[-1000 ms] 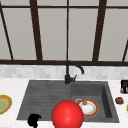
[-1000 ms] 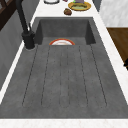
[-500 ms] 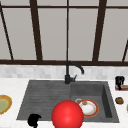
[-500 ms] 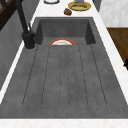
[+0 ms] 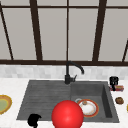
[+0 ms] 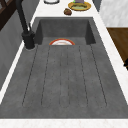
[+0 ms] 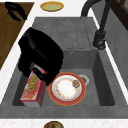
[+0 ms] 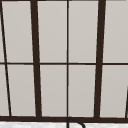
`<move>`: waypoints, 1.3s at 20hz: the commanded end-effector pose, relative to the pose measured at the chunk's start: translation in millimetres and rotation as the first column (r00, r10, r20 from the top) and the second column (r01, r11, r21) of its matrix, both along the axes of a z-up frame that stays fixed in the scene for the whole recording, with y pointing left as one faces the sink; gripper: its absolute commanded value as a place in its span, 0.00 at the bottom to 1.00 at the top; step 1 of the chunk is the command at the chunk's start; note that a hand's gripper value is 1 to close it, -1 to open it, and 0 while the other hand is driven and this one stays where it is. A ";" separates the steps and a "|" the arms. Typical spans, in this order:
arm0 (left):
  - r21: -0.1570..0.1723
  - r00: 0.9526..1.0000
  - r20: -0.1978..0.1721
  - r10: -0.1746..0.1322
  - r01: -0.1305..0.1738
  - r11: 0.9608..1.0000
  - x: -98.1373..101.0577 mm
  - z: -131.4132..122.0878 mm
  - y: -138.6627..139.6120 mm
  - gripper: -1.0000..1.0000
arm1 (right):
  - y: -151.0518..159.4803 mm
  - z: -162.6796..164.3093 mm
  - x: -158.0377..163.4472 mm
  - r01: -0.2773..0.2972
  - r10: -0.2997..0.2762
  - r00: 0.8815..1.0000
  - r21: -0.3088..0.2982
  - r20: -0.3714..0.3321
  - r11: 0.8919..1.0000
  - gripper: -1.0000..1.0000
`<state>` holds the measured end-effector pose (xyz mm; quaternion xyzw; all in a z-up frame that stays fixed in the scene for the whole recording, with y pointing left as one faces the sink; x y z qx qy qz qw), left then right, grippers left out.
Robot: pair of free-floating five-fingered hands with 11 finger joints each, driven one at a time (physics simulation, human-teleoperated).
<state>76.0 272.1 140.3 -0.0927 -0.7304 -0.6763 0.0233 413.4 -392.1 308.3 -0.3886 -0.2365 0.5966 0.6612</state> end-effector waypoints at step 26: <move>0.000 1.000 0.000 0.000 0.000 1.000 0.0 0.0 0.0 0.50 | 176.4 -121.0 -68.9 -0.134 0.124 0.987 0.087 0.105 0.987 1.00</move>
